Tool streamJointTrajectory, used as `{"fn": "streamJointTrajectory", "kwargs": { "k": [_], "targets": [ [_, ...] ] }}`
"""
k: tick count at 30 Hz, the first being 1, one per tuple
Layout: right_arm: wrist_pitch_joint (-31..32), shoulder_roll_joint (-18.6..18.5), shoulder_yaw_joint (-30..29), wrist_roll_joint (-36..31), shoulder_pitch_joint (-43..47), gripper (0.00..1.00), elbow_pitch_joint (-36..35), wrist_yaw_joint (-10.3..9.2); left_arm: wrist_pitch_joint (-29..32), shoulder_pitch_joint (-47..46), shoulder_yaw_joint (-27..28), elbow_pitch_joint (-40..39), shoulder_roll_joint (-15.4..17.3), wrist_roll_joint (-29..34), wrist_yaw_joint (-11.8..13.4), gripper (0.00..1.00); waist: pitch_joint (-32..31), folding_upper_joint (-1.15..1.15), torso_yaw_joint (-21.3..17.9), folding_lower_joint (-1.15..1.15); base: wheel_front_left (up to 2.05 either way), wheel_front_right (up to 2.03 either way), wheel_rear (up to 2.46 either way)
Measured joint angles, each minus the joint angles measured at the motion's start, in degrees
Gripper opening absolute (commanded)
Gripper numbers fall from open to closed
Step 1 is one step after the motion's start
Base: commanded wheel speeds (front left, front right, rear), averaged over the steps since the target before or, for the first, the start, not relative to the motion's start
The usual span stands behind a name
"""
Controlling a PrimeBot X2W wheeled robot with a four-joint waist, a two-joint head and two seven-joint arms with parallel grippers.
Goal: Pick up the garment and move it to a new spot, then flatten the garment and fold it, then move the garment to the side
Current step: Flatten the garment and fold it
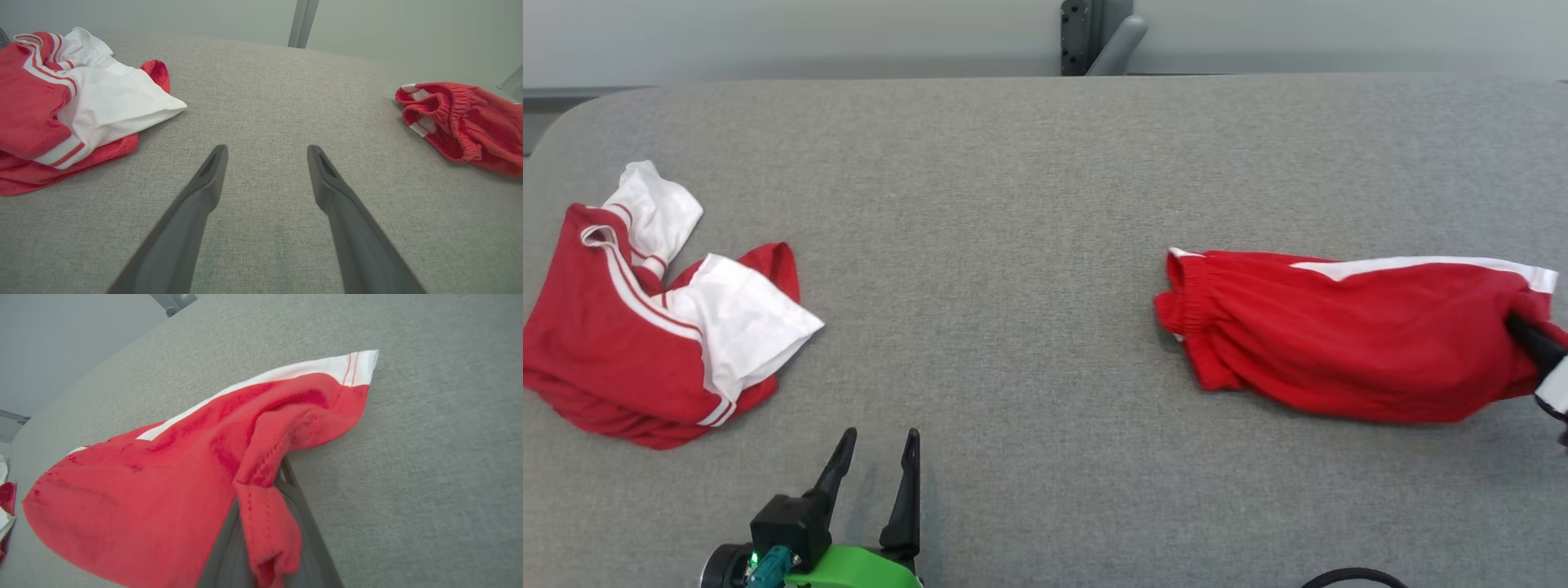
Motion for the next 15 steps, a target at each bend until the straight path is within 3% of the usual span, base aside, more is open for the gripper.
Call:
{"fn": "streamJointTrajectory", "kwargs": {
  "k": [7, 15],
  "targets": [
    [-10.63, -0.03, -2.86, -3.50, 0.23, 0.00, 10.62, 0.00, 0.00, 2.32, 0.77, 2.33, -0.87, 2.00, -3.32, 1.00, -1.46, 0.00, -4.10, 0.00, 0.00, 0.00, 0.00],
    [-11.77, 1.88, 0.70, -11.56, -6.92, 0.00, 4.32, -0.01, 0.00, 2.97, 1.87, 3.56, -3.34, 2.75, -4.52, 1.00, -1.12, 0.00, -5.31, 0.00, 0.00, 0.00, 0.00]
  ]
}}
